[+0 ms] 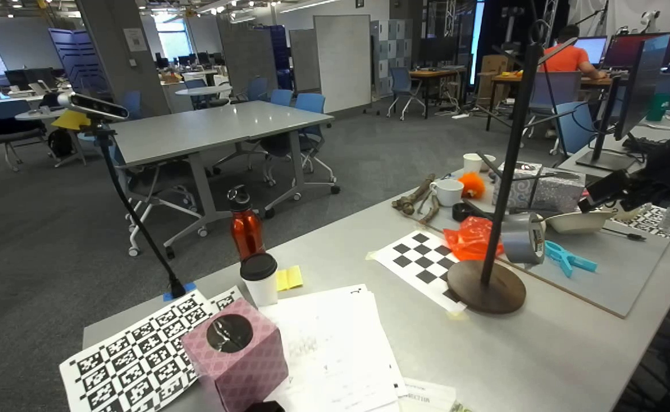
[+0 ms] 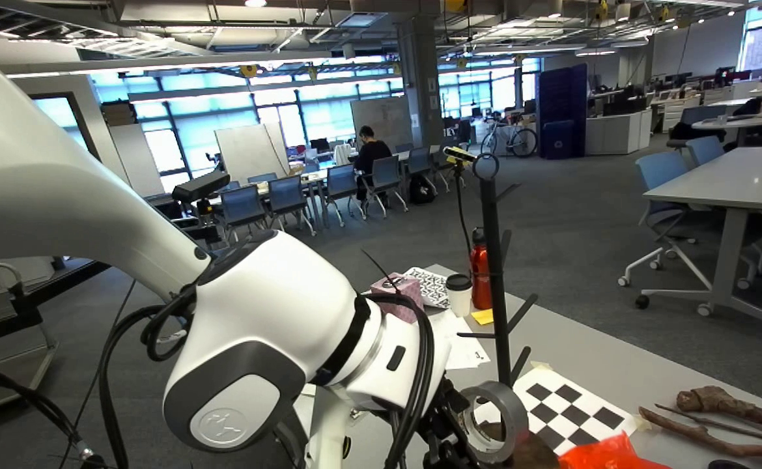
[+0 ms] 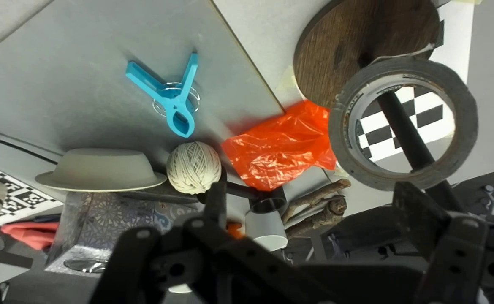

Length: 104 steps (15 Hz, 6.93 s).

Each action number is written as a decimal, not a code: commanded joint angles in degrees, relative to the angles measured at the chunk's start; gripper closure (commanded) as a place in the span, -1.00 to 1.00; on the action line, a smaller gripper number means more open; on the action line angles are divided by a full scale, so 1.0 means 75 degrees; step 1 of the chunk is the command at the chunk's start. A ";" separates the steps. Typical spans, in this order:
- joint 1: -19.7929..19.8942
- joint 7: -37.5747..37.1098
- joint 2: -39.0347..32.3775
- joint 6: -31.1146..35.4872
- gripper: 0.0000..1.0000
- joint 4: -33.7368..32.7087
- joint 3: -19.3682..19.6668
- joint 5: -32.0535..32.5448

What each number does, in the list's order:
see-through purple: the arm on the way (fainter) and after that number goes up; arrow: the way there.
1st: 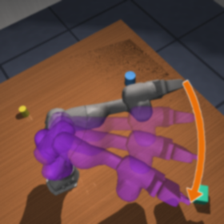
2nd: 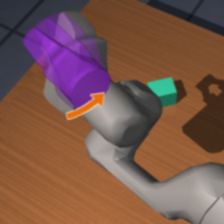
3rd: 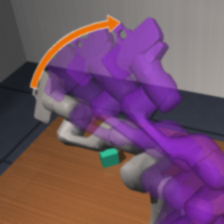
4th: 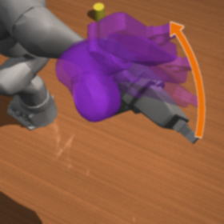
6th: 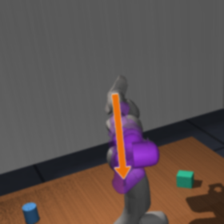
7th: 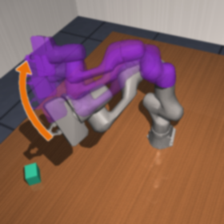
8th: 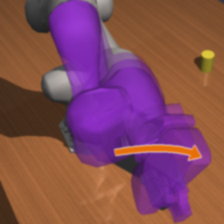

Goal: Place the peg on the table, hang the gray masking tape on the stand, then put it on the table

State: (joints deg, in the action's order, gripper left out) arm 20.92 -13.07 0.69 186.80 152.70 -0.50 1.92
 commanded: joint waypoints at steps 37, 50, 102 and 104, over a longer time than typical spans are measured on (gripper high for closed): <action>-0.0266 0.0173 0.1012 0.0000 -1.00 0.0333 -0.1446 0.0132; -0.0266 0.0173 0.1012 0.0000 -1.00 0.0333 -0.1446 0.0132; -0.0771 0.0847 -0.2524 -0.0281 -0.45 -0.2148 -0.0809 0.0183; -0.0773 0.0864 -0.2566 -0.0279 -0.31 -0.2204 -0.0792 0.0180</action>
State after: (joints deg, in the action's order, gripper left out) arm 14.59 -7.82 -17.47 186.29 138.28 -6.54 2.33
